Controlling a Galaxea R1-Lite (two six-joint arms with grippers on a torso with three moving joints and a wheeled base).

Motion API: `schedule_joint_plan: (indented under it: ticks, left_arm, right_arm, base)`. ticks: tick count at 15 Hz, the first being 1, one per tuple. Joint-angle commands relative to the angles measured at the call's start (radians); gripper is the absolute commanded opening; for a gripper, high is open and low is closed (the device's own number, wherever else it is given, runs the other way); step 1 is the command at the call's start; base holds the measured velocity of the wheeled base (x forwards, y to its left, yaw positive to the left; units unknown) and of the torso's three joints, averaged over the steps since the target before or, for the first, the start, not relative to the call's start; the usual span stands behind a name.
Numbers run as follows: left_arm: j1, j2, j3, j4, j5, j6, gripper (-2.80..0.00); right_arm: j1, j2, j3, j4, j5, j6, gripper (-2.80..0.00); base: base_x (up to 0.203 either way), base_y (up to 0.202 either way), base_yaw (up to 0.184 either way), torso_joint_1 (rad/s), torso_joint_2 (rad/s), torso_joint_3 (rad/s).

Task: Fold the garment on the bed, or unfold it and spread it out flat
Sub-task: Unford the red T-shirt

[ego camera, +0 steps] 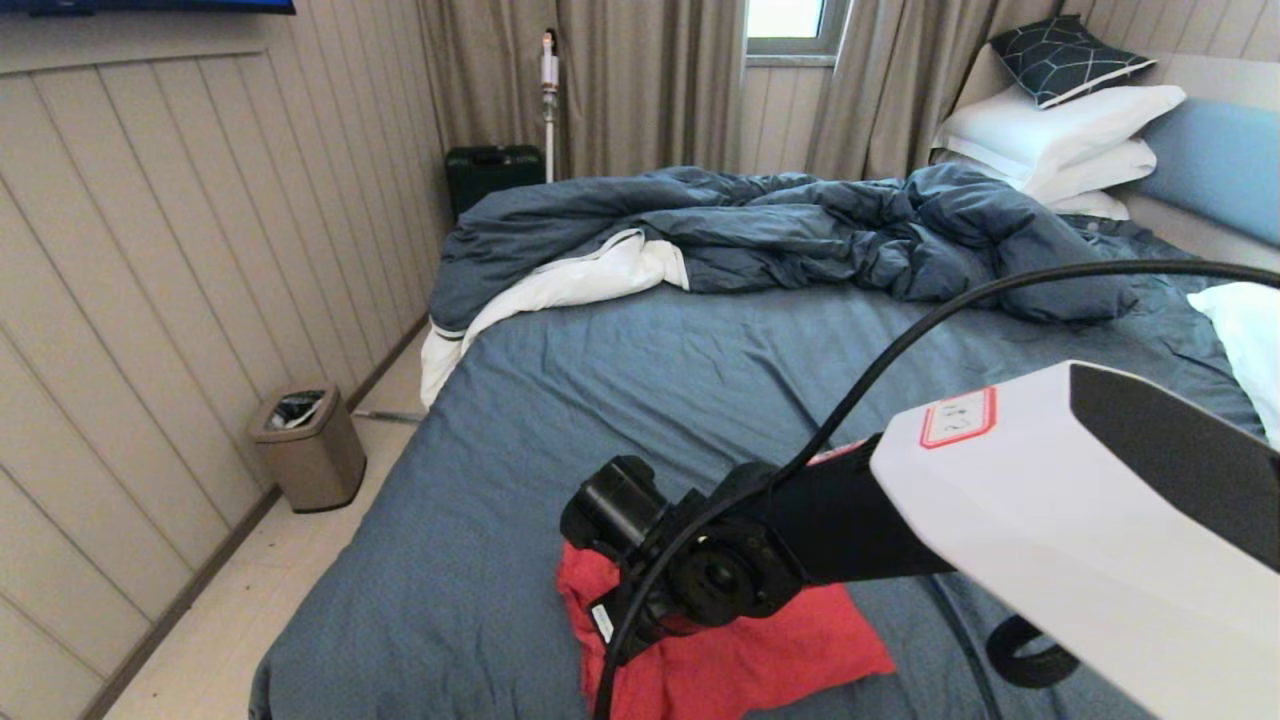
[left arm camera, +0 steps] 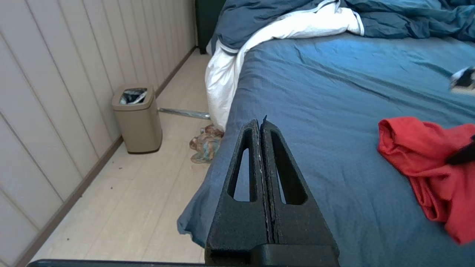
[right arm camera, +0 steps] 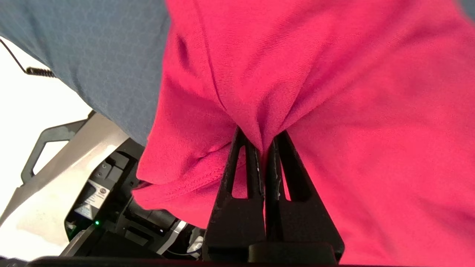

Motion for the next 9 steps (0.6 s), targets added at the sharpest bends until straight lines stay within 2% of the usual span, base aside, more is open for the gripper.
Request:
schedule_joint_plan:
  ticks: [1,4,9]
  left_arm:
    - [0.0,0.001,0.0,-0.001,0.001,0.0,-2.8]
    - [0.0,0.001,0.0,-0.001,0.001,0.0,-2.8]
    - [0.0,0.001,0.0,-0.001,0.002,0.0,-2.8]
  right_arm:
    - [-0.007,-0.068,0.022,0.002,-0.002,0.002,-2.8]
    - [-0.062,-0.173,0.071,0.002,-0.002,0.001,-2.8]
    - [-0.2,-0.257,0.105,0.002,-0.001,-0.007,-2.8]
  base:
    - [0.0,0.0,0.0,0.0,0.0,0.0]
    - [0.0,0.0,0.0,0.0,0.0,0.0]
    - [0.0,0.0,0.0,0.0,0.0,0.0]
